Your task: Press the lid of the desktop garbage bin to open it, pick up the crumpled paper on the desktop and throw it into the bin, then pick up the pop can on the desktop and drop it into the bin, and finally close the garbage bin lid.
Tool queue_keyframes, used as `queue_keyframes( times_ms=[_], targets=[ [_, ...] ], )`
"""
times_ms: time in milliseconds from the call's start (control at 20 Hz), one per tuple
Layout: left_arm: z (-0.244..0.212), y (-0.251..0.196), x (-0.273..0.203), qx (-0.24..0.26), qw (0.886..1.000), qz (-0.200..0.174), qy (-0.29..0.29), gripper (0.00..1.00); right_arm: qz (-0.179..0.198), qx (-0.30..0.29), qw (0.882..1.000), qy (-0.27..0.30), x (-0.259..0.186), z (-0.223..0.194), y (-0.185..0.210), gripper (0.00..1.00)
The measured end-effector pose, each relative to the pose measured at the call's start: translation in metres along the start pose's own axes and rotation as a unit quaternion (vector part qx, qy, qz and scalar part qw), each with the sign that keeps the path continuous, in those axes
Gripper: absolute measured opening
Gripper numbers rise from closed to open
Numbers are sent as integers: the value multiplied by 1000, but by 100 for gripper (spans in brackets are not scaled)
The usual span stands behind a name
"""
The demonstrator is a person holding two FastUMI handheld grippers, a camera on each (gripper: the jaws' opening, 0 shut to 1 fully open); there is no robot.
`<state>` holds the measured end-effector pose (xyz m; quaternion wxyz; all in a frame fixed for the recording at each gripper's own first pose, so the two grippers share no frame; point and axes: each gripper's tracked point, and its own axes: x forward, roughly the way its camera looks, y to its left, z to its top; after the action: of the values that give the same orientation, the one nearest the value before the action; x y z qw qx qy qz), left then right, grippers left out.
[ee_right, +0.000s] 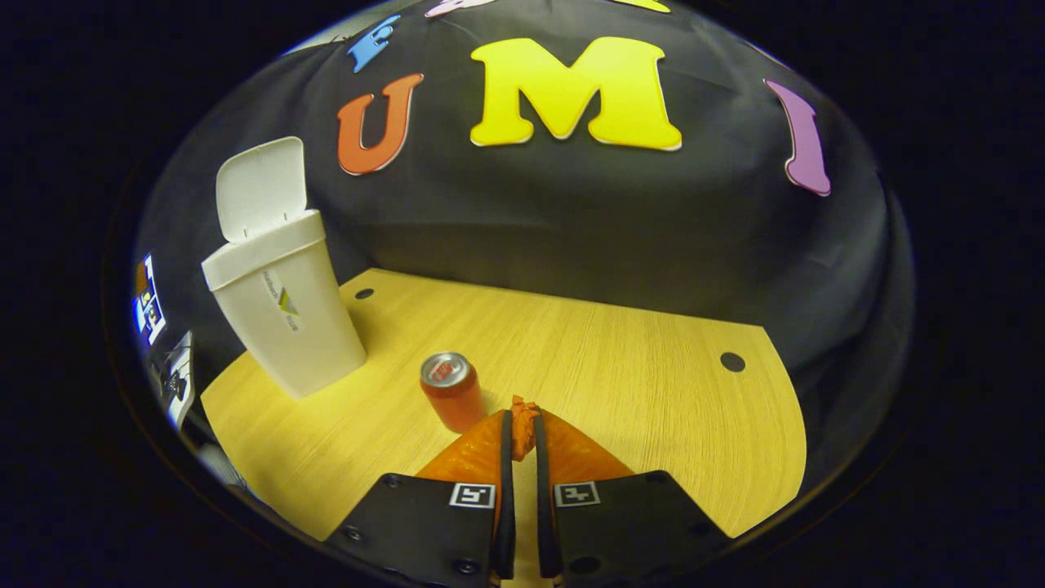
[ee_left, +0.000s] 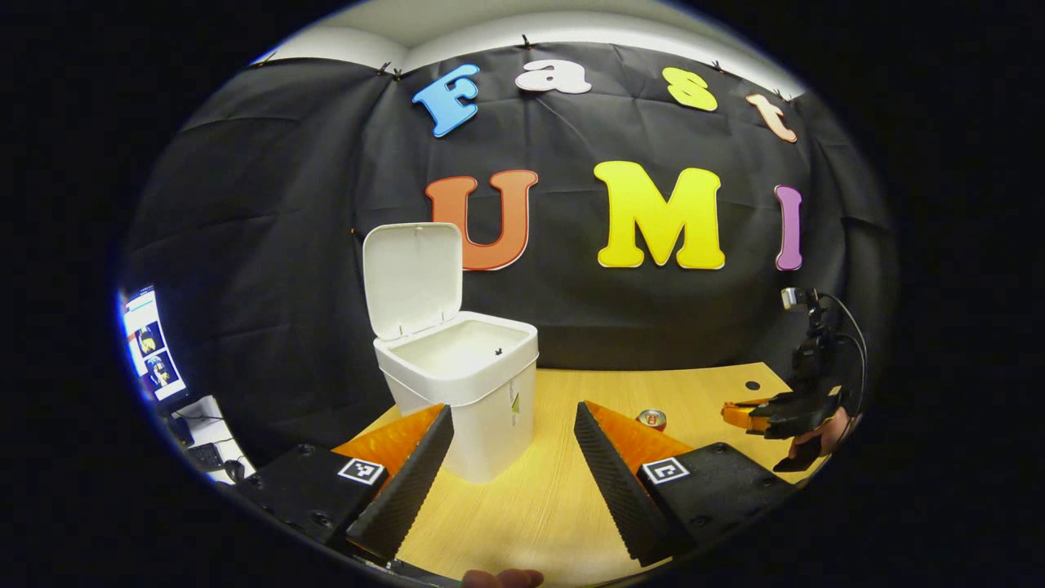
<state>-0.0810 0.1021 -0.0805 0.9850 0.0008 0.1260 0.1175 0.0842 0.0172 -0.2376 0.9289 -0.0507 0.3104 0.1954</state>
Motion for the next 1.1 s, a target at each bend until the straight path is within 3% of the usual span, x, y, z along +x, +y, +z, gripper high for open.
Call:
queue_keyframes(
  times_ms=[200,450,800,1100],
  targets=[
    [6,8,1,-22,1000,-13,-13,99,22,-23,998,-49,-25,54,39,11],
    [1,45,-5,-36,999,6,-16,98,79,-46,993,-77,-31,109,118,11],
    [5,108,-25,-62,996,56,-25,99,151,-60,980,-113,-5,175,242,11],
    [14,153,-40,-71,992,95,-34,98,191,-90,971,-111,33,193,332,11]
  ],
)
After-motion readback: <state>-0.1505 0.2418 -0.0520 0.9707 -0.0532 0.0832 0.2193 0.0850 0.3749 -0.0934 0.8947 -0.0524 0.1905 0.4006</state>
